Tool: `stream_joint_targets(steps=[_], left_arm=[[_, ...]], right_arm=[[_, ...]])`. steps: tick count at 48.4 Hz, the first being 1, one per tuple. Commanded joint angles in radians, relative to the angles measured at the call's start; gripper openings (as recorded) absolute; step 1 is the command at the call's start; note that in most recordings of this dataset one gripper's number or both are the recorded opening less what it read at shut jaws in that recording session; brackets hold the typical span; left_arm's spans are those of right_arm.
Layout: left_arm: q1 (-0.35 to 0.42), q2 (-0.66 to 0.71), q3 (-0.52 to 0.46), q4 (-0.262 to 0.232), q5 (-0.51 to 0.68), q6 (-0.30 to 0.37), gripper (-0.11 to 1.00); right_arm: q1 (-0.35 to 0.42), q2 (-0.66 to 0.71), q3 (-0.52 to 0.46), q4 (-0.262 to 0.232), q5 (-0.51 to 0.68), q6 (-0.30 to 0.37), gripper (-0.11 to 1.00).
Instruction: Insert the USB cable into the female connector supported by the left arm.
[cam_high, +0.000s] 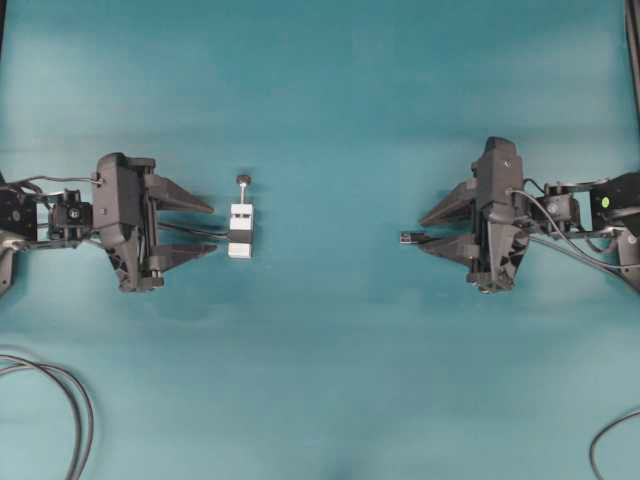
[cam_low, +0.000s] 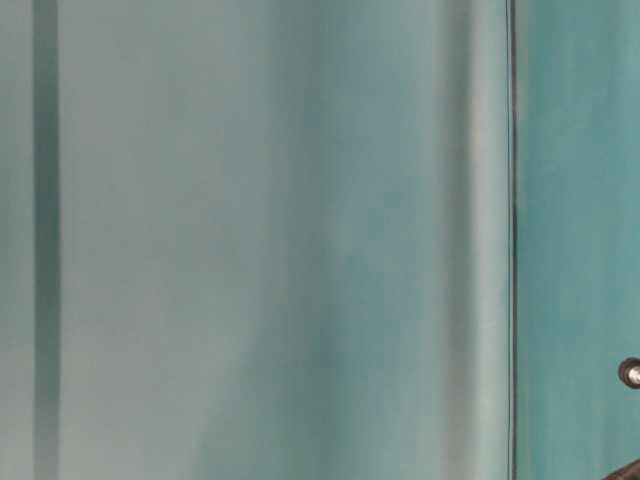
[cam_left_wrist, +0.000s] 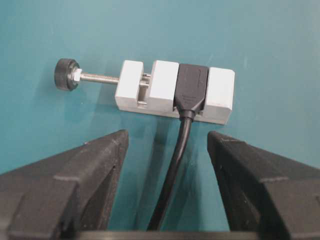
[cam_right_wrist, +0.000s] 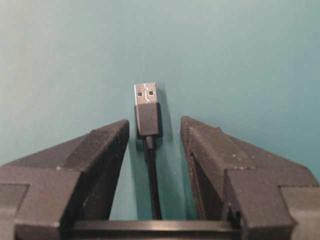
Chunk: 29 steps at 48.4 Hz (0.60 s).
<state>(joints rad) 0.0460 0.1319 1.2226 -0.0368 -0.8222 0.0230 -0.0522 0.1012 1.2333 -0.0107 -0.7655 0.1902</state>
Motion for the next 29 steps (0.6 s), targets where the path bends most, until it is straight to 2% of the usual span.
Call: stream_joint_targets(steps=[1, 6, 15, 29], left_arm=[[-0.002, -0.018, -0.005, 0.002, -0.002, 0.011, 0.7], [0.0, -0.018, -0.005, 0.0, -0.002, 0.011, 0.7], [0.0, -0.018, -0.005, 0.002, -0.002, 0.011, 0.7], [0.0, -0.02, -0.005, 0.002, 0.009, 0.011, 0.7]], right_arm=[[0.012, -0.002, -0.009, -0.002, 0.008, -0.005, 0.51], [0.032, 0.015, -0.011, -0.002, 0.006, -0.009, 0.48], [0.063, 0.054, -0.023, -0.002, 0.003, -0.012, 0.27], [0.066, 0.025, -0.005, -0.002, 0.015, 0.002, 0.26]])
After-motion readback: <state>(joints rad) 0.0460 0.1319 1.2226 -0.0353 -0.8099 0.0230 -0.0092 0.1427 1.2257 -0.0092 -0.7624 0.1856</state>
